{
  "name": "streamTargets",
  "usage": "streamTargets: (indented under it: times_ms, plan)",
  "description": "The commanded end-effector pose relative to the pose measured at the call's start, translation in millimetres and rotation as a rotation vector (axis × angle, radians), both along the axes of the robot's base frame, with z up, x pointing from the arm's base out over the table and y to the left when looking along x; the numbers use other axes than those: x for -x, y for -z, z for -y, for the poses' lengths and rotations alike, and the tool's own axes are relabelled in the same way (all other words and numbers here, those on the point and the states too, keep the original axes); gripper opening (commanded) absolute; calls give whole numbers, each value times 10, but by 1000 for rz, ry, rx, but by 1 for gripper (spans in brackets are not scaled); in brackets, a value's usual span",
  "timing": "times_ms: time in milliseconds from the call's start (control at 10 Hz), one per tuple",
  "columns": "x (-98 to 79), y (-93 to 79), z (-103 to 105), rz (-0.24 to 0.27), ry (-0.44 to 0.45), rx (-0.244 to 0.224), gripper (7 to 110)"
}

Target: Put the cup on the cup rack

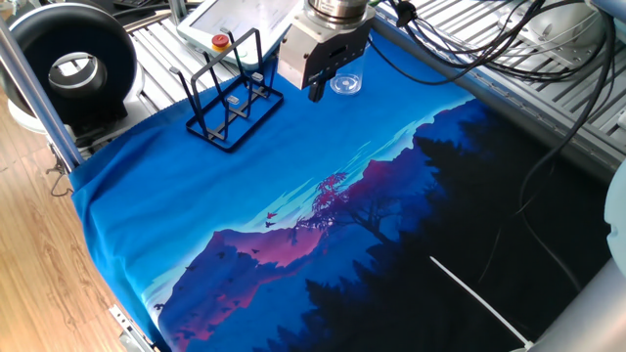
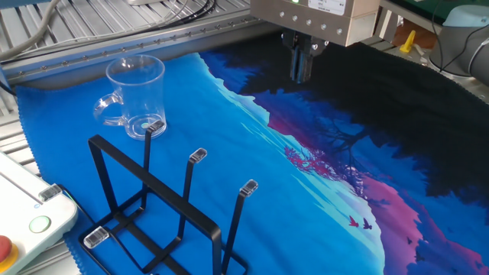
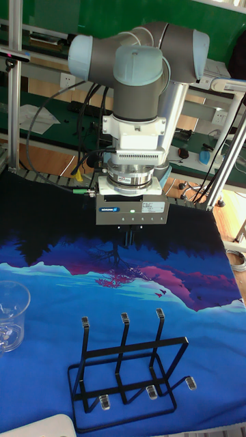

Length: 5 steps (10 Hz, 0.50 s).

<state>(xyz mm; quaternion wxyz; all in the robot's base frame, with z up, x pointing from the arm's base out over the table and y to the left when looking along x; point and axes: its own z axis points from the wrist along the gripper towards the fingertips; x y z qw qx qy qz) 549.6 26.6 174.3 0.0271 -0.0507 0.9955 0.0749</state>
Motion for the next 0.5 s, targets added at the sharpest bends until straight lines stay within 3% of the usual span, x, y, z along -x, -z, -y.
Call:
streamTargets:
  times_ms: [0,200,400]
  plan:
    - [16,4,49,-6,7,13,7]
    - [34,18,33,-2,-10,-15,7]
    - [23,21,30,1,-8,-12,7]
